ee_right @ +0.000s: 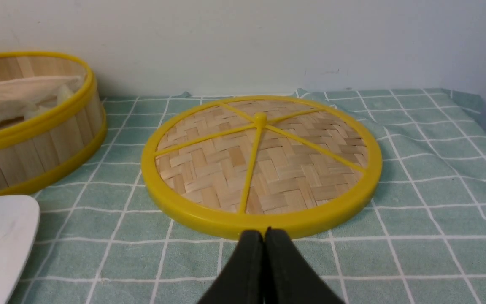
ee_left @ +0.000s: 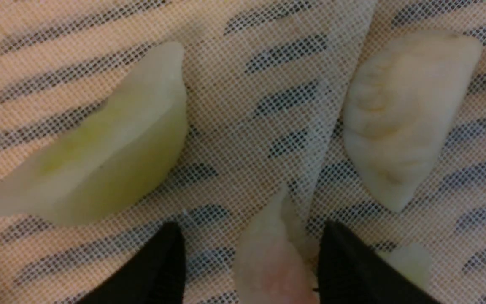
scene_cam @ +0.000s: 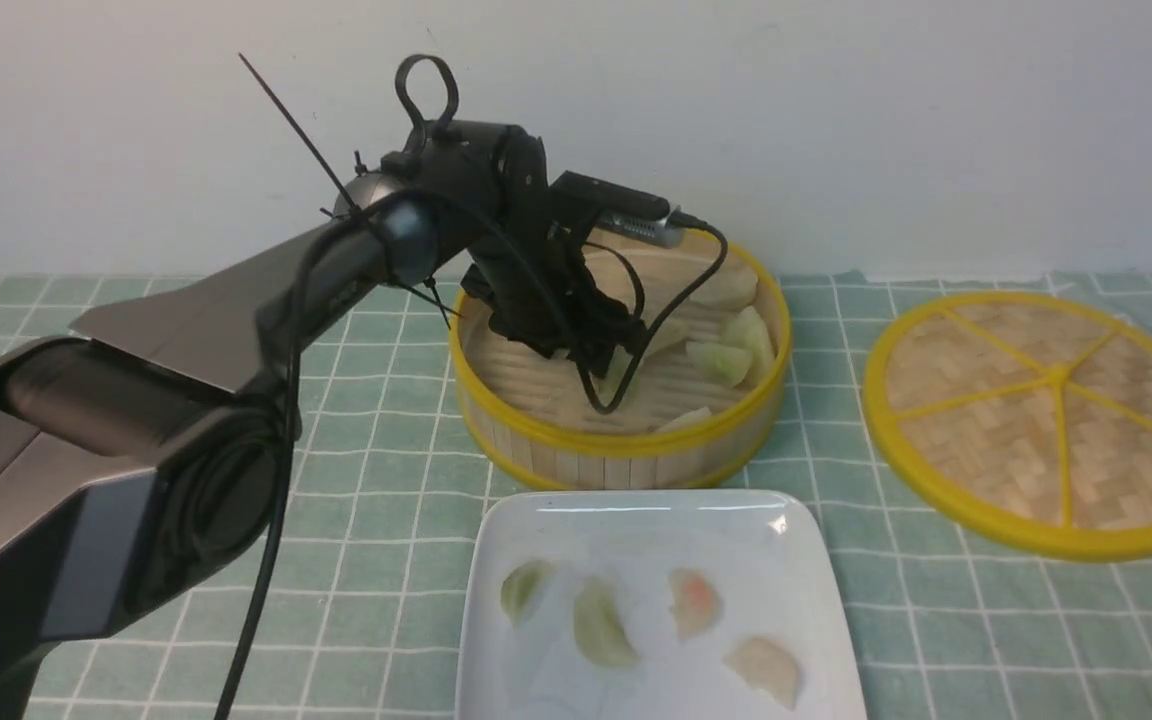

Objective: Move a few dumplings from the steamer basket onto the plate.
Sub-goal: Use the left arm to grab a dumpling from the steamer, then use the left arm to put the dumpling into the plate

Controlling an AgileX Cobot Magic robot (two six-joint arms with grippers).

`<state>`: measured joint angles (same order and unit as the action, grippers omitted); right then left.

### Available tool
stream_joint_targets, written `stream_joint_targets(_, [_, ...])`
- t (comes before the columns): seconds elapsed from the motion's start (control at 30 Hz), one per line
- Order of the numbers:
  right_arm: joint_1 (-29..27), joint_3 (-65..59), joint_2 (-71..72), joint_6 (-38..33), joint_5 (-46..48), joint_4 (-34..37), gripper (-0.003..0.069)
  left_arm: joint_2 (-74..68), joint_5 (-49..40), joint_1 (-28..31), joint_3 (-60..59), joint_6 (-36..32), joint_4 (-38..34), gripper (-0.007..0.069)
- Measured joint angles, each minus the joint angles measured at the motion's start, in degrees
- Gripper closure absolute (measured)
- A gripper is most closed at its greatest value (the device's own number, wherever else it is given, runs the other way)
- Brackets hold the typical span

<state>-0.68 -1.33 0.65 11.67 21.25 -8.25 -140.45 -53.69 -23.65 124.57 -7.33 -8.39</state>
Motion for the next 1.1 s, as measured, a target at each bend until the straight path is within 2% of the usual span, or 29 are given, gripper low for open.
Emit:
stream_joint_targets(0.03, [0.00, 0.00, 0.00, 0.00, 0.00, 0.00, 0.0673, 0.00, 0.00, 0.00, 0.06, 0.06, 0.00, 0.0266])
stream_joint_targets(0.1, [0.00, 0.00, 0.00, 0.00, 0.00, 0.00, 0.0673, 0.00, -0.36, 0.00, 0.17, 0.54, -0.36, 0.0398])
stream_joint_targets(0.17, [0.00, 0.00, 0.00, 0.00, 0.00, 0.00, 0.0673, 0.00, -2.81, 0.06, 1.08, 0.81, -0.56, 0.0436])
stream_joint_targets(0.37, [0.00, 0.00, 0.00, 0.00, 0.00, 0.00, 0.0673, 1.83, -15.19, -0.05, 7.54, 1.04, -0.55, 0.0433])
stream_joint_targets(0.6, [0.00, 0.00, 0.00, 0.00, 0.00, 0.00, 0.0673, 12.92, -16.86, -0.05, 11.30, 0.58, -1.48, 0.0432])
stream_joint_targets(0.8, [0.00, 0.00, 0.00, 0.00, 0.00, 0.00, 0.0673, 27.34, -16.92, -1.88, -3.16, 0.52, -2.08, 0.0432])
stream_joint_targets(0.9, [0.00, 0.00, 0.00, 0.00, 0.00, 0.00, 0.0673, 34.38, -17.06, -5.62, -18.72, -0.15, -2.15, 0.0432])
stream_joint_targets(1.1, [0.00, 0.00, 0.00, 0.00, 0.00, 0.00, 0.0673, 33.01, -12.92, -11.72, -33.02, -1.79, -2.41, 0.0432])
